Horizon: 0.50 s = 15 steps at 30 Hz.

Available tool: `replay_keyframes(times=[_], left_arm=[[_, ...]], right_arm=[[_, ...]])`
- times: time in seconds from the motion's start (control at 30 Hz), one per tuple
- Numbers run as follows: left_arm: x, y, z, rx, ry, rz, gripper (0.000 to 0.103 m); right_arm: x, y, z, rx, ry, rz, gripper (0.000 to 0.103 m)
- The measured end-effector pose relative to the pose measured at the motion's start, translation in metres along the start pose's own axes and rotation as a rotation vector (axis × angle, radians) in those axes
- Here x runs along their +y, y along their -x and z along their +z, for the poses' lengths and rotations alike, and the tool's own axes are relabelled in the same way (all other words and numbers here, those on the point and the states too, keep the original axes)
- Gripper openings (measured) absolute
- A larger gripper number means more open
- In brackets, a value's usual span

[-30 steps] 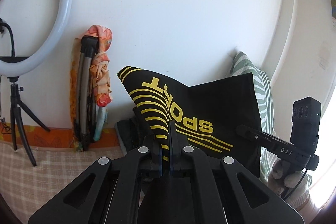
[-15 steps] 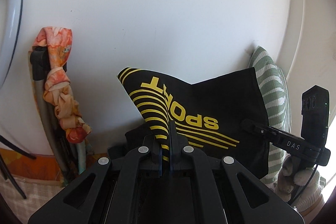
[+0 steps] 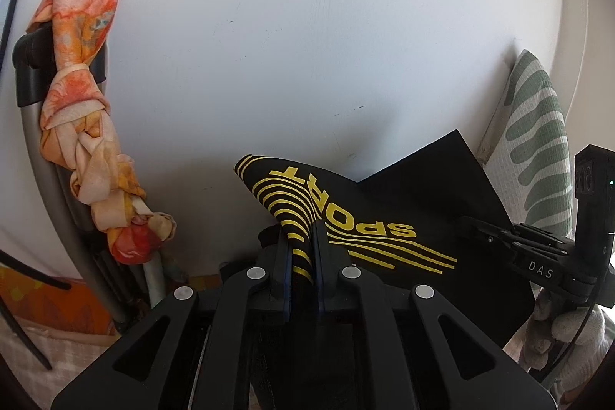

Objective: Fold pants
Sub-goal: 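Lift the folded pants with both grippers and carry them onto the clothes stack, then open both grippers and withdraw from the stack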

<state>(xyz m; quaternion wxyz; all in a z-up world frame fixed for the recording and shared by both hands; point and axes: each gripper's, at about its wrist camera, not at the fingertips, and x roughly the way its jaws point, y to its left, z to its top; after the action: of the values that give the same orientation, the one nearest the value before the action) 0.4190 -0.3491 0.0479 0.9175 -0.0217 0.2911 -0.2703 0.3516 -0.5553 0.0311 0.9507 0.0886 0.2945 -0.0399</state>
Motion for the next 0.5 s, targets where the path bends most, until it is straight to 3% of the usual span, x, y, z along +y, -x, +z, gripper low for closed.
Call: replay_keyframes(times=[0.13, 0.5], left_arm=[[0.007, 0.006, -0.001, -0.006, 0.009, 0.010, 0.011], [0.005, 0.033, -0.009, 0.007, -0.013, -0.009, 0.012]], right_arm=[[-0.006, 0.004, 0.001, -0.006, -0.024, -0.051, 0.040], [-0.005, 0.037, -0.005, -0.026, -0.026, -0.073, 0.051]])
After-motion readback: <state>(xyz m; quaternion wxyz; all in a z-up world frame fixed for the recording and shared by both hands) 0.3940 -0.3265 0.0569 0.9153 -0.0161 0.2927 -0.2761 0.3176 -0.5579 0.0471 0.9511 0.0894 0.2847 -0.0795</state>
